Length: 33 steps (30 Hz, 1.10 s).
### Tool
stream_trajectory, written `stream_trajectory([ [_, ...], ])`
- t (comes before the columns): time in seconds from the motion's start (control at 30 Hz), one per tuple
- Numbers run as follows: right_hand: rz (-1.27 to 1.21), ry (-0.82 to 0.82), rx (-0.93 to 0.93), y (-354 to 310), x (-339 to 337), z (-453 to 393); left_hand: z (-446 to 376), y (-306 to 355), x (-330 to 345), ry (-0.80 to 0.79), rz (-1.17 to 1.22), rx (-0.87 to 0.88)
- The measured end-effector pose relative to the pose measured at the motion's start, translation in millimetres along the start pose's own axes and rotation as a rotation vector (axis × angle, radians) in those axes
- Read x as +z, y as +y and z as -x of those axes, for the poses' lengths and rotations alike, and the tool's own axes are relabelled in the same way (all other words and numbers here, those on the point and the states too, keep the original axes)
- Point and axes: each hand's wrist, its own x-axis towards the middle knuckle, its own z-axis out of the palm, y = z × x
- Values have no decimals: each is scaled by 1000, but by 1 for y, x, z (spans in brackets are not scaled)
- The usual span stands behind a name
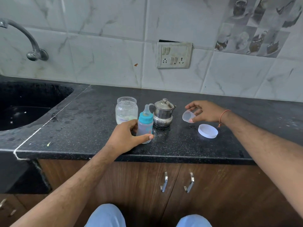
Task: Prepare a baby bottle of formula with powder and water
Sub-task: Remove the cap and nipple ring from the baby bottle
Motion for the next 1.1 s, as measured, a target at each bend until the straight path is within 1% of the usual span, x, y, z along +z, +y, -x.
stream_trajectory([
  [0.13,30,-90,-45,8,6,-3,-2,0,1,-1,-4,-2],
  [0.4,194,-165,-81,-1,3,-3,-4,-2,1,-5,-9,-5],
  [0.5,225,-170,-84,-3,3,-3,-4,-2,1,-10,-15,-7],
  [1.1,229,-186,-73,-8,-2,-3,-4,-4,1,-21,5,5],
])
